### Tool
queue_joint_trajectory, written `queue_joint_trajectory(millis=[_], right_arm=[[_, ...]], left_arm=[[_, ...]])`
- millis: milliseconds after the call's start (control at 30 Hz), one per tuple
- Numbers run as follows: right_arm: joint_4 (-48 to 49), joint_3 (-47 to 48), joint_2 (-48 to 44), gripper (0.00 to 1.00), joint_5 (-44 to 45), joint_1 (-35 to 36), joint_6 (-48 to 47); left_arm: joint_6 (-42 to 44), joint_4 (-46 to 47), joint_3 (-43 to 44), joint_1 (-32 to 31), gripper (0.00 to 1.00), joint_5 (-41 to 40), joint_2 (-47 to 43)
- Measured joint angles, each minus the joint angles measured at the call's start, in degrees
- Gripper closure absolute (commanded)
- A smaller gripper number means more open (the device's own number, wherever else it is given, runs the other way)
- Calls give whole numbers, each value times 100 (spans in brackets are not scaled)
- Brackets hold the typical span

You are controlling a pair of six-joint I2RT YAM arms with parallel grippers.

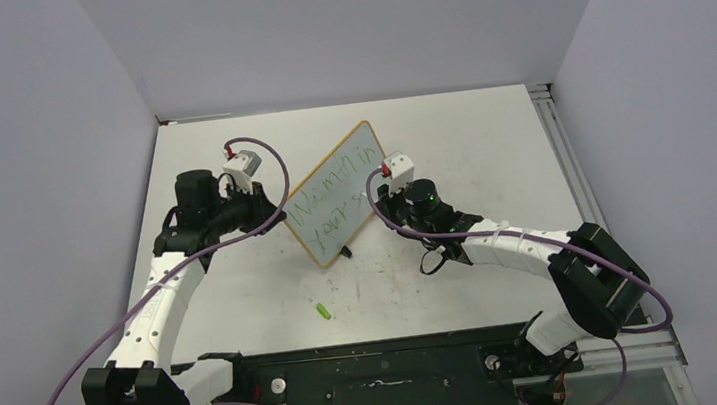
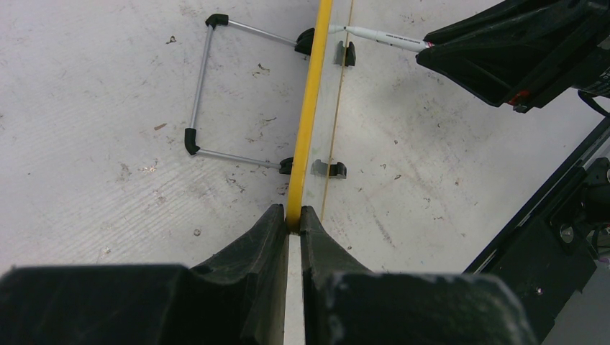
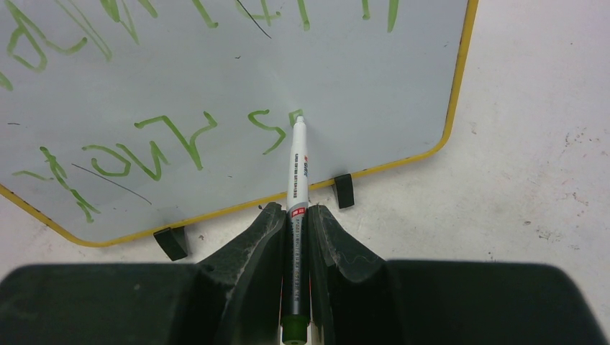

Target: Write a sentence on the whiteboard

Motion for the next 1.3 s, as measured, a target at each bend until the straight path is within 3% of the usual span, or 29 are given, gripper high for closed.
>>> queue_joint_trajectory(millis=[1300], right_arm=[[-9, 37, 192, 95, -28, -15, -15]], left_arm=[[-2, -4, 0, 0, 100, 28, 0]])
